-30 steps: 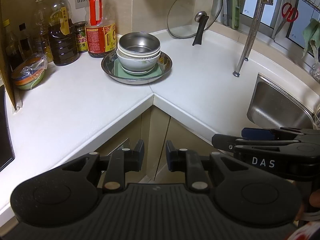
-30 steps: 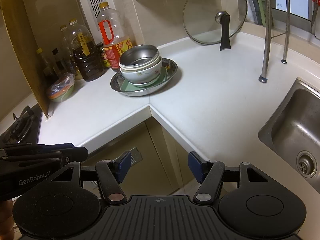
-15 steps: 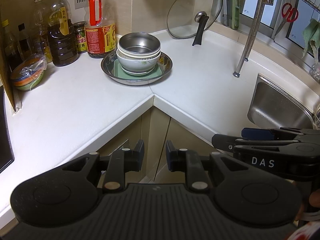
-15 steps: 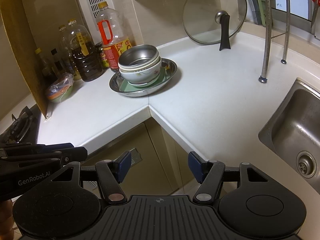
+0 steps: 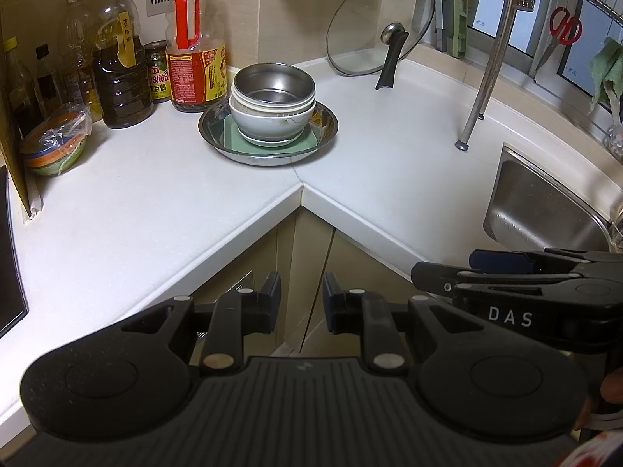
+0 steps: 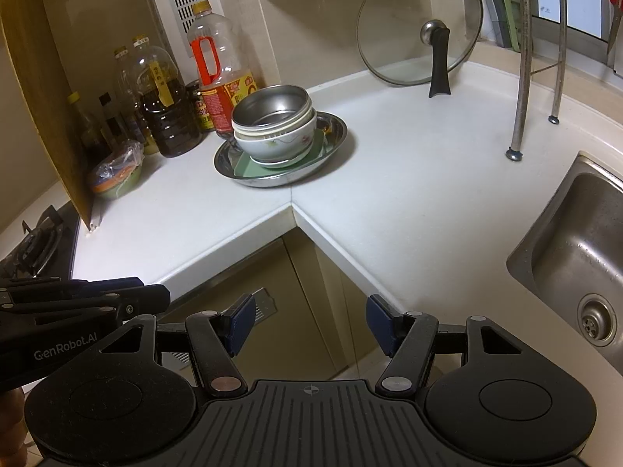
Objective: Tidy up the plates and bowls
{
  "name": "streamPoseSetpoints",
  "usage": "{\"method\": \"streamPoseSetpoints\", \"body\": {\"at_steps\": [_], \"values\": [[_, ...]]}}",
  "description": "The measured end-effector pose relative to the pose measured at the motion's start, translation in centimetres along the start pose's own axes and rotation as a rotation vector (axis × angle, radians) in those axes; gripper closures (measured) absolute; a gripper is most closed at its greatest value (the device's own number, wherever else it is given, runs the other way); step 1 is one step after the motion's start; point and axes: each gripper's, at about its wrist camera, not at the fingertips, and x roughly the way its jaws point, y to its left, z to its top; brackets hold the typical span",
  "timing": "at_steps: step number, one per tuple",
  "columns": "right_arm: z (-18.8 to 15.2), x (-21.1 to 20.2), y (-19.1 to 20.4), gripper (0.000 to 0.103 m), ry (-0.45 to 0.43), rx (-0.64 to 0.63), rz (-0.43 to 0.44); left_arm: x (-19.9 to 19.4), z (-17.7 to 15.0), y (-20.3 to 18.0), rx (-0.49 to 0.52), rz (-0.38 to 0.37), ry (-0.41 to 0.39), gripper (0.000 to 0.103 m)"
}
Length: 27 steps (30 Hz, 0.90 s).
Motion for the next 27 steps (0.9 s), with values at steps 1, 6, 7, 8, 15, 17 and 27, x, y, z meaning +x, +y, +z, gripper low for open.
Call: {"method": "streamPoseSetpoints", "body": {"at_steps": [1,6,7,8,15,17,27], "values": [[0.0,-0.01,0.01,0.04,0.0,0.0,0.0,-0.01,0.0,0.01,0.0,-0.001,0.0,0.084],[0.07,0.19,-0.09,0.04,0.002,-0.001,-0.001,-0.04,0.09,0.14,0.001,-0.002,-0.001,0.084],[0.06,0.16,-0.07,0.04,0.001,-0.002,0.0,-0.04,0.09,0.13,0.001,-0.003,-0.001,0.084],[0.06,0.22,-0.02,0.04,0.001,-0.002,0.0,-0.15,0.05,0.22,0.001,-0.003,-0.002,0.084],[-0.1,0.3,0.05,0.04,0.0,-0.003,-0.004,-0.25,0.06,0.42,0.004,-0.008,-0.003,0.084],[-0.06,0.26,0.13,0.04,0.0,-0.003,-0.006,-0.28,0.02,0.42,0.004,-0.011,-0.003,0.084],[-0.09,0.2,0.44,0.04,0.001,0.003,-0.018,-0.21,0.11,0.54,0.005,-0.018,-0.004,0.084]]}}
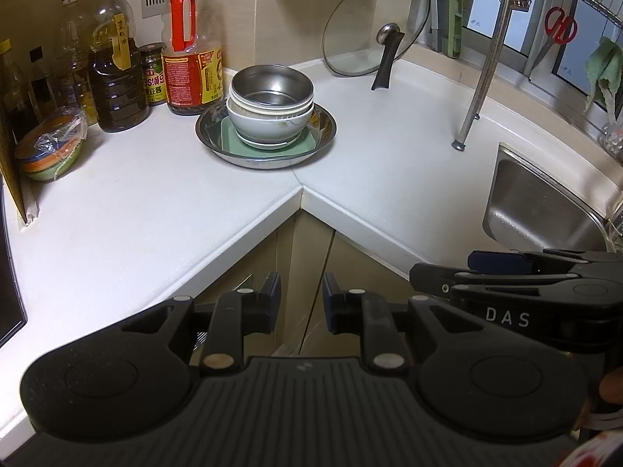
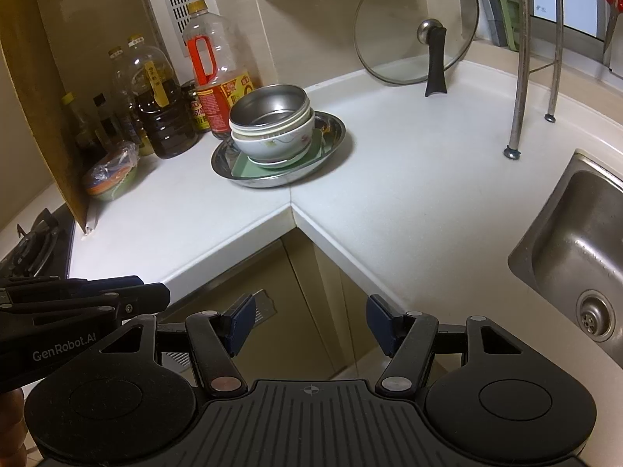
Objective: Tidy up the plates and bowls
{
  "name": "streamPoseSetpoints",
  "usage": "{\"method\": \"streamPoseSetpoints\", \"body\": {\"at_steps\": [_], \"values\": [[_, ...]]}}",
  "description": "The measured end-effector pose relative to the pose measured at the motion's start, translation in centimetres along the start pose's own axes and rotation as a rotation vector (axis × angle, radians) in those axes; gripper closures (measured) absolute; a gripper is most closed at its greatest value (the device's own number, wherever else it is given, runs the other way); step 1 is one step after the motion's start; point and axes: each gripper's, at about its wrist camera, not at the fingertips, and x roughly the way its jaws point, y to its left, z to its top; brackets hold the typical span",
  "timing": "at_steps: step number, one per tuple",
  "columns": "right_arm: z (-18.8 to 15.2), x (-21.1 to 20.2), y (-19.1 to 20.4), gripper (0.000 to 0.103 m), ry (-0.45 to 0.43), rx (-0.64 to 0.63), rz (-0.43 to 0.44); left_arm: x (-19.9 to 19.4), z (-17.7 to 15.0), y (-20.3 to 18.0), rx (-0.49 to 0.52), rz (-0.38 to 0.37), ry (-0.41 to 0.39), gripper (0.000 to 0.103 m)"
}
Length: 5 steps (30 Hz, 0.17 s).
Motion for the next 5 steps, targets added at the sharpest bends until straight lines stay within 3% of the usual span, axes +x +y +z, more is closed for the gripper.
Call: {"method": "streamPoseSetpoints", "body": {"at_steps": [5], "values": [[0.07,0.17,0.23,0.04,0.002,0.004,-0.005,0.16,0.03,0.25,-0.006,-0.005,0.012,0.084]]}}
